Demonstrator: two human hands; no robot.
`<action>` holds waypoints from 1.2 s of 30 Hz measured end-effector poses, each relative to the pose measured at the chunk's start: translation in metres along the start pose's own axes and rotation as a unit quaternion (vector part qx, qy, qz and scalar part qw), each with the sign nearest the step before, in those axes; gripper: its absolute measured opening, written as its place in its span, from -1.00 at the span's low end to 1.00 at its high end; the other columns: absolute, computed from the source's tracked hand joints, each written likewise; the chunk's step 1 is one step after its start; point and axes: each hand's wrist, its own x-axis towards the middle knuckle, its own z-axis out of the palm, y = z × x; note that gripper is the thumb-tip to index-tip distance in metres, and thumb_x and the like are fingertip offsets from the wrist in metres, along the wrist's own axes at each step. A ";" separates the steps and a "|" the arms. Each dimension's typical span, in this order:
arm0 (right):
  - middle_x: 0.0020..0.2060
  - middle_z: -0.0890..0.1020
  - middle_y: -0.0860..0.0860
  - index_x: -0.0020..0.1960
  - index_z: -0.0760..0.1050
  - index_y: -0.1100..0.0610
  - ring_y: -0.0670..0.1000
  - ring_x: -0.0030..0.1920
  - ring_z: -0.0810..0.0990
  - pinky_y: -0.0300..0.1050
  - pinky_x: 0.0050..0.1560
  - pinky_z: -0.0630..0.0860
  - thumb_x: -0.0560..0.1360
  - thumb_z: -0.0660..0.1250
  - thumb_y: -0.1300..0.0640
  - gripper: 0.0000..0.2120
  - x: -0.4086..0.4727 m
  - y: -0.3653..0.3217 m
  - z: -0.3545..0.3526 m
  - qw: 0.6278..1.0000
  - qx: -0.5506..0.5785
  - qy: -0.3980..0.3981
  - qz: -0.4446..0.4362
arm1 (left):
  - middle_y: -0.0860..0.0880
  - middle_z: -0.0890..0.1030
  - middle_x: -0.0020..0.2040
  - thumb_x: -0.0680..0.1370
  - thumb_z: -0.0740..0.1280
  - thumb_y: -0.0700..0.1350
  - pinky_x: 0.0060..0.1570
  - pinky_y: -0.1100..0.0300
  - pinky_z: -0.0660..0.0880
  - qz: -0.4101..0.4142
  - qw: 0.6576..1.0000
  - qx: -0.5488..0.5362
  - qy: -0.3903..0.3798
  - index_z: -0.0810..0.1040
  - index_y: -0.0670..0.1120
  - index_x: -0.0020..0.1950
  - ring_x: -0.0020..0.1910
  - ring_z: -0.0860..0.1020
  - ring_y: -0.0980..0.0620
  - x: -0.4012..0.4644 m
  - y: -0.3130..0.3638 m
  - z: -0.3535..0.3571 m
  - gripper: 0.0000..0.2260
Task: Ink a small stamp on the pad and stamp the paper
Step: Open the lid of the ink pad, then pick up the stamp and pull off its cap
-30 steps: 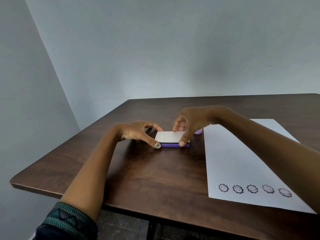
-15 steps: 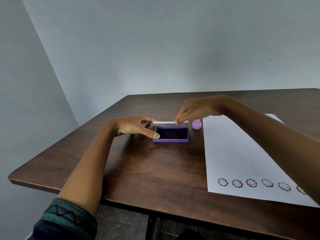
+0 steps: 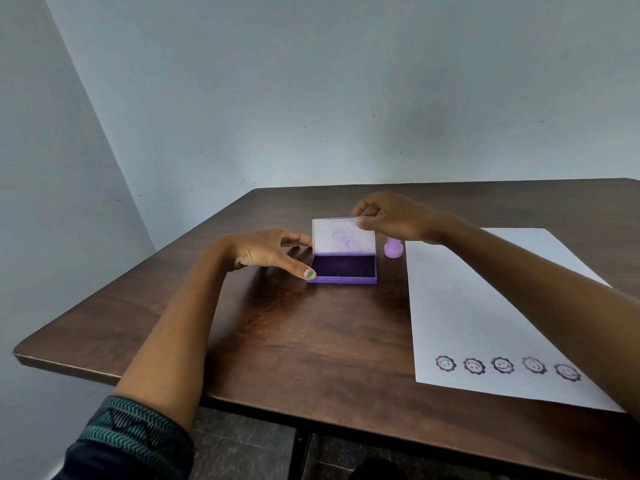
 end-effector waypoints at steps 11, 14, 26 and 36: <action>-0.22 0.52 0.17 -0.17 0.46 0.25 0.11 -0.08 0.51 -0.01 -0.12 0.16 0.52 0.13 -0.07 -0.61 0.005 0.011 0.004 0.980 -0.188 -0.060 0.005 | 0.21 0.38 0.34 0.36 0.51 -0.08 0.24 0.28 0.19 -0.016 1.000 -0.020 0.001 0.33 0.18 0.33 0.39 0.25 0.22 -0.002 0.000 0.000 -0.37; -0.09 0.63 0.08 -0.04 0.55 0.16 0.07 0.05 0.51 0.04 -0.08 0.14 0.51 0.11 -0.18 -0.56 0.005 0.012 0.005 0.972 -0.227 -0.058 0.023 | 0.12 0.33 0.43 0.37 0.51 -0.09 0.24 0.26 0.20 -0.023 0.999 -0.022 -0.004 0.25 0.16 0.41 0.43 0.22 0.17 -0.004 0.001 0.000 -0.30; 0.05 0.64 0.11 0.08 0.55 0.16 0.09 0.08 0.51 0.07 -0.03 0.15 0.53 0.06 -0.21 -0.50 0.005 0.007 0.004 0.967 -0.242 -0.076 0.015 | 0.18 0.37 0.38 0.35 0.52 0.01 0.38 0.16 0.15 0.003 1.000 0.018 -0.015 0.49 0.27 0.22 0.41 0.22 0.18 -0.005 0.003 0.001 -0.51; -0.20 0.56 0.07 -0.14 0.50 0.21 0.03 -0.10 0.46 0.09 -0.04 0.15 0.54 0.07 -0.20 -0.51 0.004 0.008 0.004 0.969 -0.230 -0.090 0.018 | 0.18 0.39 0.36 0.33 0.52 0.06 0.37 0.16 0.15 -0.010 0.999 0.039 -0.021 0.50 0.29 0.19 0.40 0.24 0.15 -0.007 0.000 -0.004 -0.53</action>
